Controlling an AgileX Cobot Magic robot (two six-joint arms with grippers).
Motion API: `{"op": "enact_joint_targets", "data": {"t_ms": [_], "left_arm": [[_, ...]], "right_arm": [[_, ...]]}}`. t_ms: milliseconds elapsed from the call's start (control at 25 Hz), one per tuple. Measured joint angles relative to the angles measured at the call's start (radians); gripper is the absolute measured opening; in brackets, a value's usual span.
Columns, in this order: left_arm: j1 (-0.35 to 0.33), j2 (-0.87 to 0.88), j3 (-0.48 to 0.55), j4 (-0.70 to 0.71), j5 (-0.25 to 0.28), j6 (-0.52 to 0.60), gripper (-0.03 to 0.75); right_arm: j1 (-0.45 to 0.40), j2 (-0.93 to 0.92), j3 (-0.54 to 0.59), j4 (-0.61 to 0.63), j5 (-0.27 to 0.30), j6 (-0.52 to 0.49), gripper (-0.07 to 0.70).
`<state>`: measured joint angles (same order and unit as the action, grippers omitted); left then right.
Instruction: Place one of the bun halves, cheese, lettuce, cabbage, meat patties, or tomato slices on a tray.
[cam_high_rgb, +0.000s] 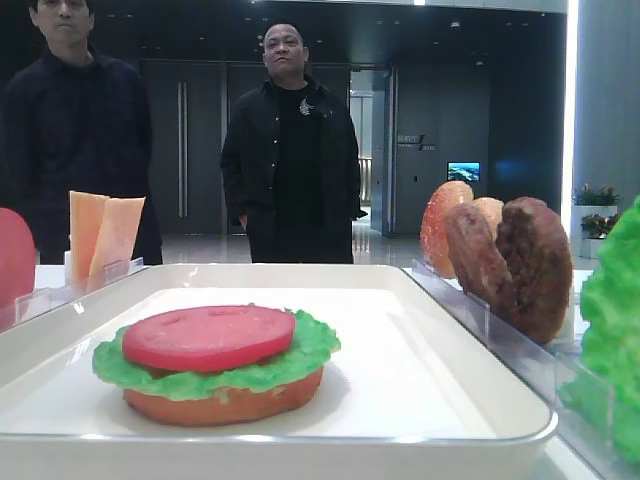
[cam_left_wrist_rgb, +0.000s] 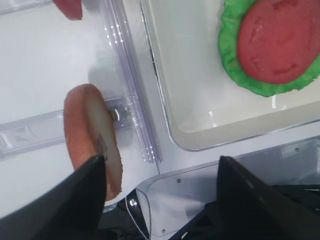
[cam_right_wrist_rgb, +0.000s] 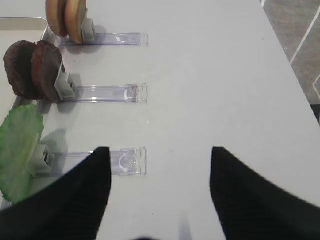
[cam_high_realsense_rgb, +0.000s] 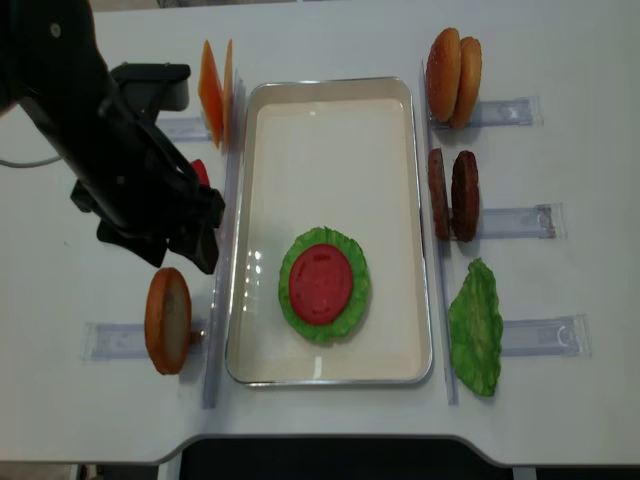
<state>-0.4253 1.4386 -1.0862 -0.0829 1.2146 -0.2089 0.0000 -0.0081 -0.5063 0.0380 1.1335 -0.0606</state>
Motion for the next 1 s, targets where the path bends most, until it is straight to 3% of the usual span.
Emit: {"op": "enact_joint_targets", "data": {"t_ms": [160,680,1000], "left_arm": [[0.058,-0.023,0.000,0.038,0.000,0.019,0.526],[0.405,-0.143,-0.001,0.108,0.006,0.198,0.526],[0.449,-0.231,0.027,0.115,0.007,0.223,0.526]], "right_arm": [[0.000,0.000,0.000,0.000,0.000,0.000,0.416],[0.000,0.000,0.000,0.000,0.000,0.000,0.416],[0.000,0.000,0.000,0.000,0.000,0.000,0.416]]}}
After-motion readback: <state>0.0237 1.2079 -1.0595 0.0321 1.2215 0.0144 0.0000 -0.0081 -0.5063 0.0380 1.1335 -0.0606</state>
